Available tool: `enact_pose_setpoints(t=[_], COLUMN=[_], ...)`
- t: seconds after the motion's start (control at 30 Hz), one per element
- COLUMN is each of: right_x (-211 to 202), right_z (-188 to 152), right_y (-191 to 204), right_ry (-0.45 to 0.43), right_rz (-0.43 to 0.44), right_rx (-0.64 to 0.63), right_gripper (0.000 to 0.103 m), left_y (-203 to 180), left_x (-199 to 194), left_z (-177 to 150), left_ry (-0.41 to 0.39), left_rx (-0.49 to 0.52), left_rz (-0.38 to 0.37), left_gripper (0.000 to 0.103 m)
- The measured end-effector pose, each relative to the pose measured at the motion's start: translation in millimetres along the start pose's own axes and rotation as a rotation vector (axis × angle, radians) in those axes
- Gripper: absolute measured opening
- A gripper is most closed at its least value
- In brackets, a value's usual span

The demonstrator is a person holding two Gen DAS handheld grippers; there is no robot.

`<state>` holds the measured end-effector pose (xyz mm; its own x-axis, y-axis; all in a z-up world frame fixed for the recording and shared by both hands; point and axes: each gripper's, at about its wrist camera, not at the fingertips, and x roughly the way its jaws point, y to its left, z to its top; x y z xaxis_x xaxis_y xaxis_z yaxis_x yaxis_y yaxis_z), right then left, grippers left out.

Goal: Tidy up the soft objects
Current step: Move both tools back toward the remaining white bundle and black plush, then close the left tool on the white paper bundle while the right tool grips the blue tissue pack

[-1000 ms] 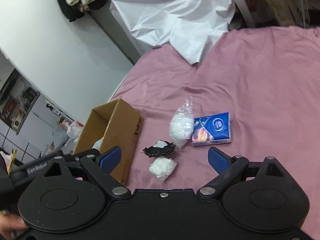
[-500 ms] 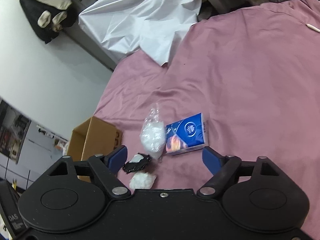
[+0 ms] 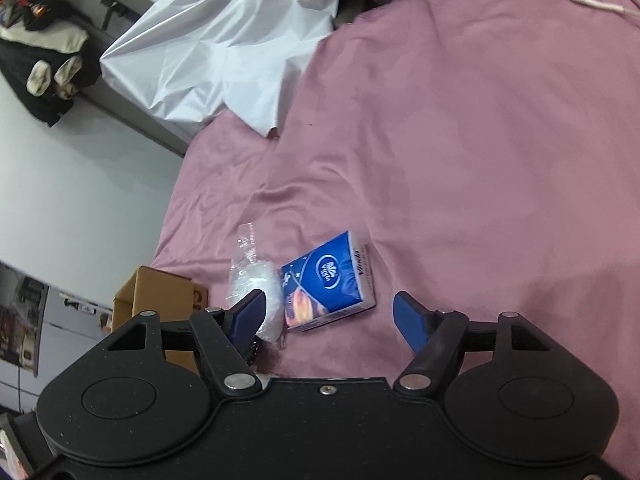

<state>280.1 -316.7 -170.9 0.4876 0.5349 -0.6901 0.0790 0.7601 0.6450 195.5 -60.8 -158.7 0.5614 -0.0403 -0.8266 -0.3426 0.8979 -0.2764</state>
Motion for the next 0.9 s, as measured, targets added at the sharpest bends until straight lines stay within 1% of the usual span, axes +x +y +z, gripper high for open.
enact_pose_setpoints(t=[0.1,0.23,0.4,0.57,0.7,0.73,0.8,0.83,0.87,0.9], right_x=[3.5,10.1,17.1,24.6,29.5,30.2,30.9,31.1,31.3,31.5], right_z=[0.2,1.2,1.7,0.3,2.2,2.5,2.2,2.1,2.3,2.6], right_y=[-1.8,-6.1,-10.6,-14.6,-16.7,-17.9,-19.8,-19.9,-19.4,-17.9], right_ry=[0.006,0.009,0.002,0.001,-0.002,-0.003,-0.007,-0.007,-0.005,-0.001], right_rz=[0.006,0.008,0.027,0.054,0.072,0.073,0.07,0.065,0.051,0.031], right_rx=[0.009,0.021,0.049,0.077,0.094,0.099,0.103,0.1,0.084,0.063], right_gripper=[0.07,0.069,0.068,0.068,0.067,0.064,0.058,0.052,0.043,0.036], left_y=[-0.8,-3.6,-3.4,-7.9,-13.3,-14.3,-16.2,-15.1,-13.8,-12.3], left_x=[9.0,15.6,19.4,18.4,15.0,14.9,16.4,16.2,15.8,15.1], left_z=[0.7,0.8,0.5,-2.4,-2.7,-3.3,-3.8,-3.8,-3.6,-3.4], left_ry=[0.01,0.002,-0.008,-0.006,0.026,0.028,0.035,0.036,0.036,0.036], left_rx=[-0.008,0.003,0.002,0.023,0.047,0.054,0.07,0.072,0.07,0.066], left_rz=[-0.001,0.011,0.029,0.037,0.0,-0.004,0.002,0.004,0.004,-0.003], left_gripper=[0.084,0.082,0.074,0.061,0.06,0.06,0.055,0.052,0.051,0.05])
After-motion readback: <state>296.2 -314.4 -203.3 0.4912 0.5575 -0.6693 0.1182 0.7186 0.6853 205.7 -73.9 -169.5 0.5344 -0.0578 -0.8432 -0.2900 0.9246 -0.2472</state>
